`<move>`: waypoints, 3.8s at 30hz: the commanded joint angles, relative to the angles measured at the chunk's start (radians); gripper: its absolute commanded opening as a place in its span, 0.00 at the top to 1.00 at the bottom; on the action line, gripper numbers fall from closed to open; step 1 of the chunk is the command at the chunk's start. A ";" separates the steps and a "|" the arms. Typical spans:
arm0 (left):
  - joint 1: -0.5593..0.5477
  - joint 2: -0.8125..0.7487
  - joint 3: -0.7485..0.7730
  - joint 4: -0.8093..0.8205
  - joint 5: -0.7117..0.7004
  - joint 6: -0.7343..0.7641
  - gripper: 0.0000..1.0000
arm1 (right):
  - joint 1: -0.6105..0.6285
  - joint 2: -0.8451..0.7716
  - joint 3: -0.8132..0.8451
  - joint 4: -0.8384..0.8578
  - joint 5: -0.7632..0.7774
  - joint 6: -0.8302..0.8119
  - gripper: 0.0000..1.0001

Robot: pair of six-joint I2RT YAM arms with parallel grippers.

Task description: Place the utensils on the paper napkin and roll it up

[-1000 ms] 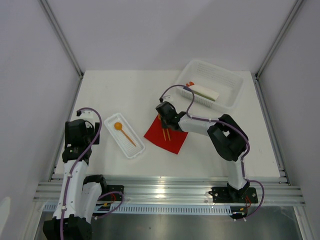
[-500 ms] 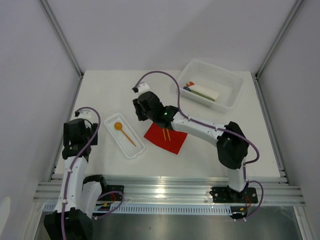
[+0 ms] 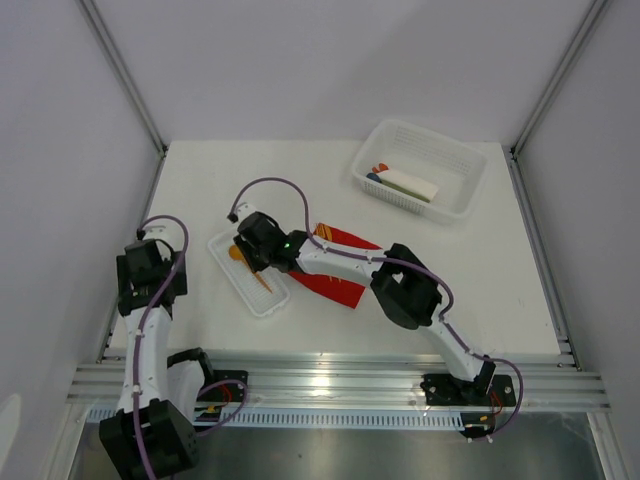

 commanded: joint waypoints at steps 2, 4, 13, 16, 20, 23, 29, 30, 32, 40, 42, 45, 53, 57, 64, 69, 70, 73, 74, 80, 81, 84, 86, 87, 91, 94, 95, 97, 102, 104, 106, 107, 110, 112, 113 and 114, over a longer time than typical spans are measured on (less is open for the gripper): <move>0.015 -0.035 0.018 0.006 0.039 -0.018 0.01 | 0.010 0.043 0.089 -0.024 0.015 -0.012 0.68; 0.015 -0.032 0.017 0.006 0.038 -0.016 0.01 | 0.013 0.060 0.095 -0.019 0.025 -0.012 0.68; 0.015 -0.043 0.017 0.006 0.056 -0.013 0.00 | 0.017 0.147 0.144 -0.048 0.064 -0.021 0.67; 0.013 -0.038 0.015 0.006 0.075 -0.015 0.01 | 0.018 0.161 0.154 -0.056 0.064 -0.018 0.67; 0.013 -0.035 0.017 0.006 0.084 -0.015 0.00 | 0.027 0.181 0.161 -0.056 0.074 -0.012 0.66; 0.013 -0.032 0.020 0.006 0.091 -0.013 0.01 | 0.041 0.210 0.177 -0.073 0.082 -0.006 0.66; 0.015 -0.030 0.020 0.004 0.098 -0.016 0.01 | 0.061 0.209 0.186 -0.091 0.100 0.013 0.84; 0.015 -0.030 0.020 0.003 0.096 -0.016 0.00 | 0.061 0.200 0.187 -0.091 0.101 0.025 0.89; 0.013 -0.033 0.020 0.001 0.098 -0.016 0.01 | 0.063 0.187 0.197 -0.094 0.100 0.045 0.94; 0.015 -0.043 0.020 0.000 0.101 -0.015 0.01 | 0.063 0.016 0.201 -0.044 0.093 0.116 1.00; 0.013 -0.046 0.021 -0.003 0.101 -0.015 0.01 | 0.060 -0.026 0.200 -0.011 0.094 0.113 1.00; 0.015 -0.049 0.021 -0.006 0.102 -0.013 0.00 | 0.046 -0.115 0.177 0.025 0.093 0.110 1.00; 0.015 -0.053 0.023 -0.012 0.108 -0.010 0.00 | -0.120 -0.402 -0.232 0.087 0.200 0.120 1.00; 0.015 -0.049 0.024 -0.009 0.111 -0.010 0.00 | -0.235 -0.466 -0.435 0.093 0.262 0.140 1.00; 0.015 -0.043 0.024 -0.012 0.105 -0.010 0.00 | -0.307 -0.396 -0.550 0.091 0.197 0.103 1.00; 0.013 -0.037 0.026 -0.012 0.105 -0.012 0.01 | -0.310 -0.347 -0.590 0.113 0.186 0.151 1.00; 0.013 -0.037 0.026 -0.011 0.105 -0.010 0.00 | -0.310 -0.342 -0.595 0.121 0.180 0.159 1.00; 0.015 -0.032 0.024 -0.011 0.107 -0.010 0.00 | -0.310 -0.324 -0.593 0.134 0.179 0.172 1.00; 0.013 -0.032 0.024 -0.009 0.107 -0.010 0.01 | -0.310 -0.316 -0.593 0.139 0.176 0.172 1.00; 0.013 -0.033 0.024 -0.008 0.108 -0.007 0.01 | -0.310 -0.293 -0.595 0.144 0.176 0.168 1.00; 0.013 -0.033 0.023 -0.009 0.110 -0.009 0.00 | -0.310 -0.288 -0.593 0.144 0.177 0.169 1.00; 0.013 -0.032 0.023 -0.008 0.111 -0.009 0.01 | -0.310 -0.284 -0.595 0.145 0.179 0.171 1.00; 0.015 -0.033 0.023 -0.008 0.111 -0.009 0.00 | -0.310 -0.279 -0.592 0.142 0.180 0.165 0.93; 0.013 -0.035 0.023 -0.008 0.111 -0.009 0.01 | -0.310 -0.279 -0.590 0.139 0.182 0.165 0.91; 0.015 -0.035 0.023 -0.008 0.111 -0.009 0.01 | -0.310 -0.284 -0.590 0.133 0.182 0.160 0.82; 0.015 -0.035 0.021 -0.009 0.111 -0.009 0.00 | -0.310 -0.291 -0.586 0.122 0.186 0.154 0.78; 0.013 -0.035 0.026 -0.009 0.111 -0.009 0.01 | -0.310 -0.302 -0.584 0.119 0.186 0.148 0.76; 0.013 -0.037 0.024 -0.011 0.111 -0.010 0.00 | -0.309 -0.313 -0.581 0.118 0.188 0.139 0.74; 0.013 -0.038 0.024 -0.012 0.115 -0.009 0.01 | -0.292 -0.347 -0.560 0.090 0.205 0.119 0.67; 0.015 -0.038 0.024 -0.012 0.116 -0.009 0.01 | -0.278 -0.362 -0.558 0.082 0.240 0.111 0.60; 0.013 -0.038 0.024 -0.012 0.116 -0.007 0.00 | -0.258 -0.380 -0.554 0.055 0.280 0.120 0.55; 0.013 -0.038 0.024 -0.012 0.116 -0.009 0.00 | -0.252 -0.385 -0.546 0.046 0.286 0.123 0.54; 0.013 -0.041 0.026 -0.012 0.118 -0.009 0.00 | -0.237 -0.406 -0.549 0.032 0.306 0.130 0.53; 0.015 -0.041 0.024 -0.012 0.119 -0.009 0.01 | -0.232 -0.414 -0.549 0.033 0.302 0.130 0.51; 0.013 -0.043 0.024 -0.012 0.118 -0.009 0.00 | -0.229 -0.414 -0.550 0.035 0.294 0.128 0.50; 0.013 -0.043 0.023 -0.012 0.118 -0.009 0.01 | -0.227 -0.411 -0.550 0.038 0.285 0.128 0.48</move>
